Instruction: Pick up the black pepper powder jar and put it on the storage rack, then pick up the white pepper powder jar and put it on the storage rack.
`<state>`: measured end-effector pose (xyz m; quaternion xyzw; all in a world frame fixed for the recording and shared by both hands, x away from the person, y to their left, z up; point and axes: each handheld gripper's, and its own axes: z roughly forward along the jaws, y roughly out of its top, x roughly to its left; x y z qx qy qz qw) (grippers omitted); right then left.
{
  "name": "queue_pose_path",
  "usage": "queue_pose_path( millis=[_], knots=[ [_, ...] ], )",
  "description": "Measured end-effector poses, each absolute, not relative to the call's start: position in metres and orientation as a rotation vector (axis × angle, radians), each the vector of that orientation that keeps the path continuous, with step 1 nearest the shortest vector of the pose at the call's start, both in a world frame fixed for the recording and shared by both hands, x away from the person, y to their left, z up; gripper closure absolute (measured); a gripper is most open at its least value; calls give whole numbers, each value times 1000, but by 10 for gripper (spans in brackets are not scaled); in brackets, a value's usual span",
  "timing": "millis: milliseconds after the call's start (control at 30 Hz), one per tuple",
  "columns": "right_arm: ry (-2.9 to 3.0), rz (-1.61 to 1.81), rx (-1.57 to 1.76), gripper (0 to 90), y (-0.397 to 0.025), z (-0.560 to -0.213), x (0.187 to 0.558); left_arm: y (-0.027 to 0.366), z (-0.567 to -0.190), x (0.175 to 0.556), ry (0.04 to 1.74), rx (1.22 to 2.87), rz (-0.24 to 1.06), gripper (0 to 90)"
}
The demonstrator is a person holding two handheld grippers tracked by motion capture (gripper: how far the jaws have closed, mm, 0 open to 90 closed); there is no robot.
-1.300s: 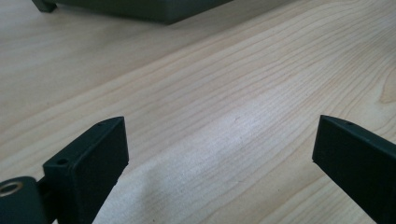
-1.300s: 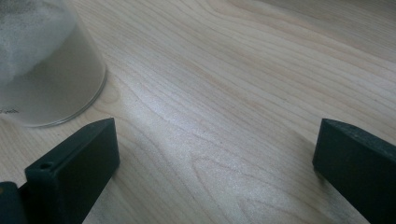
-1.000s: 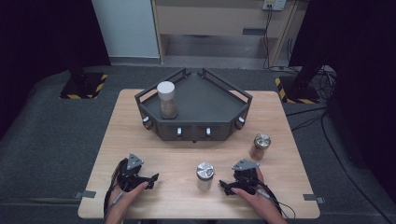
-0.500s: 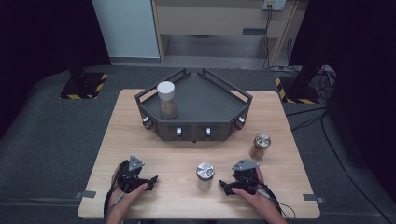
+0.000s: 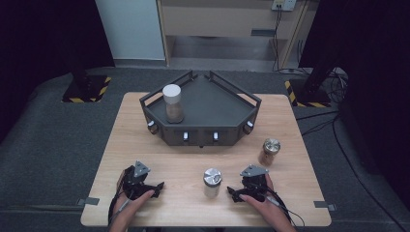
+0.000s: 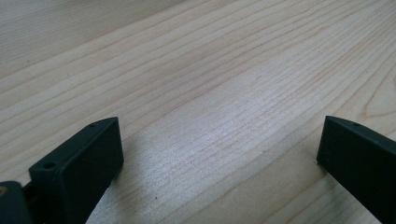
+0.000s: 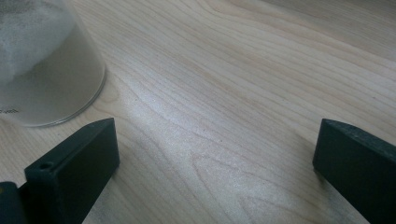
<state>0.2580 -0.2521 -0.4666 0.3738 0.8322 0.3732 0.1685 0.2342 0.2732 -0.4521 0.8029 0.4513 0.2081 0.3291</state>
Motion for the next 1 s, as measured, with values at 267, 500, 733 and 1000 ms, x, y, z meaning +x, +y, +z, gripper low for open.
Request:
queue_pose_path(
  millis=[267, 500, 733, 1000],
  knots=[
    [2369, 1062, 1063, 4, -252, -466, 259, 273, -452, 235, 1182, 2101, 545, 0],
    [2408, 1052, 1034, 4, -255, -463, 264, 273, -452, 234, 1182, 2100, 545, 0],
    [2430, 1061, 1046, 31, -258, -459, 269, 273, -452, 234, 1182, 2100, 545, 0],
    [2442, 1072, 1002, 38, -256, -448, 261, 273, -452, 234, 1183, 2100, 545, 0]
  ],
)
